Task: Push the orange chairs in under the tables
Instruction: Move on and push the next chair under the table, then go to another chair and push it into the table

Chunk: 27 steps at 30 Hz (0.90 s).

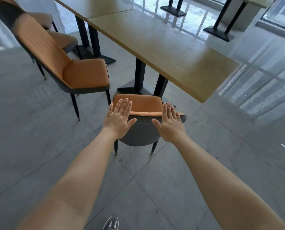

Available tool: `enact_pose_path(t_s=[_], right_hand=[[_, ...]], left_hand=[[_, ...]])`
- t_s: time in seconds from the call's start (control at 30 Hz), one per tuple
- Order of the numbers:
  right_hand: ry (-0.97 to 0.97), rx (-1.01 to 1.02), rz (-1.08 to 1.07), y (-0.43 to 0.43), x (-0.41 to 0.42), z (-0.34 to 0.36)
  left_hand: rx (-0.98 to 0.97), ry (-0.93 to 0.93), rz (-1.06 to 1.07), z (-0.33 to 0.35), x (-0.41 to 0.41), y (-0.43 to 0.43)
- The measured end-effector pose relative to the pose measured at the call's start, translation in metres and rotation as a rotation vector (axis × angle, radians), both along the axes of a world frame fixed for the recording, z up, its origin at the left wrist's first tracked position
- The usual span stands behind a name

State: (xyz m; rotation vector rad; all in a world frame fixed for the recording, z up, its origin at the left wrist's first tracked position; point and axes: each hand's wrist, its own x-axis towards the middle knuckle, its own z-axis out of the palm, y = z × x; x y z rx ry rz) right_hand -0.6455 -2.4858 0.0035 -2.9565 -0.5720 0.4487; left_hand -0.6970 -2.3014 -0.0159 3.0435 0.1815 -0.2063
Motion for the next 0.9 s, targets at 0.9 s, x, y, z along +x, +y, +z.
enact_pose_path(t_s=[0.9], right_hand=[[-0.217, 0.168, 0.580, 0.308, -0.129, 0.113]], left_hand=[[0.177, -0.190, 0.472, 0.120, -0.209, 0.250]])
